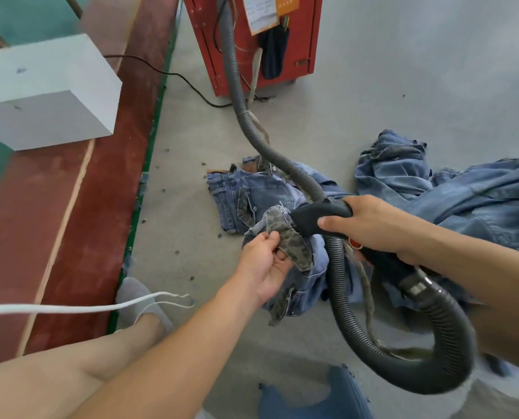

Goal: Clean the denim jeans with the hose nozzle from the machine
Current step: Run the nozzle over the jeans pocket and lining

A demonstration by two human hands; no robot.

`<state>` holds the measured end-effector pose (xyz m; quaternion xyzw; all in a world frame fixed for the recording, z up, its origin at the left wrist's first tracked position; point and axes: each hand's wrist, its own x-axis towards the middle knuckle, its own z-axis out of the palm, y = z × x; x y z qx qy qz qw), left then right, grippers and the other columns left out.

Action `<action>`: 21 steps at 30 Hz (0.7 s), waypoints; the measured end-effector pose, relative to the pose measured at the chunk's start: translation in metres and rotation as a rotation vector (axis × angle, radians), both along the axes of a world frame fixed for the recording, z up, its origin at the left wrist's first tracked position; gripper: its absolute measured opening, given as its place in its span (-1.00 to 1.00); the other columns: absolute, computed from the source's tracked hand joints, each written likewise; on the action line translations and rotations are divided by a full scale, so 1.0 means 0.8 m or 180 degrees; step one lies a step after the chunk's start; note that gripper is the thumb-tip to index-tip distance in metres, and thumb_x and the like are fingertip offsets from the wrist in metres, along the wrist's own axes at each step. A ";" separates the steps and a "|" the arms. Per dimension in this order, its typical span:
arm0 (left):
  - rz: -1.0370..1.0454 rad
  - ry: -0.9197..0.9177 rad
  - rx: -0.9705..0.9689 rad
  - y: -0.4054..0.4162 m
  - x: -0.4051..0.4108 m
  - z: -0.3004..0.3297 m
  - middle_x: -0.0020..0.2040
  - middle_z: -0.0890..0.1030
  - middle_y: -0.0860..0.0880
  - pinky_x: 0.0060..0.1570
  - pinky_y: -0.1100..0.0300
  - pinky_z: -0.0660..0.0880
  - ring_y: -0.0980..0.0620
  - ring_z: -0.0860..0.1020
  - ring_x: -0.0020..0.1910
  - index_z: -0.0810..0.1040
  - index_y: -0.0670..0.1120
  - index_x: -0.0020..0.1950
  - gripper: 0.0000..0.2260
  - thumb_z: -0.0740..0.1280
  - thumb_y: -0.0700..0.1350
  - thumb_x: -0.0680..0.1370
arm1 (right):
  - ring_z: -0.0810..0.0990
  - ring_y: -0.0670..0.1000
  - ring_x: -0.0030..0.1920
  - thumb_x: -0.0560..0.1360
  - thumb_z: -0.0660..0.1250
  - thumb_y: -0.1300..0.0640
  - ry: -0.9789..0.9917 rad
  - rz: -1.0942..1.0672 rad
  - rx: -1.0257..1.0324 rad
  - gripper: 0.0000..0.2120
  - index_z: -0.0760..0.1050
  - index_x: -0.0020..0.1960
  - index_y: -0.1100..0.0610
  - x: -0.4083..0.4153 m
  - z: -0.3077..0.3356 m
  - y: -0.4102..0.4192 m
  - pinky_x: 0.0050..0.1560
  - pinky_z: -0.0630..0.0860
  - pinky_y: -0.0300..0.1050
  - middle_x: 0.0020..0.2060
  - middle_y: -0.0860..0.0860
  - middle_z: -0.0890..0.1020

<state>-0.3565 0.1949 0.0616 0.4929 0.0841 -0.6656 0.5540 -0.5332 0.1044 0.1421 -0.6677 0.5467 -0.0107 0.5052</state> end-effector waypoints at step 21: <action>-0.0499 -0.0252 -0.0549 0.009 0.006 0.006 -0.18 0.71 -0.12 -0.15 0.07 0.68 0.00 0.71 -0.22 0.49 -0.19 0.10 -0.80 0.08 -0.27 0.74 | 0.56 -0.07 -0.54 0.53 0.46 -0.13 0.0762 0.0770 0.0036 -0.70 0.57 -0.02 0.11 0.009 0.022 -0.007 -0.49 0.49 -0.19 -0.39 0.04 0.63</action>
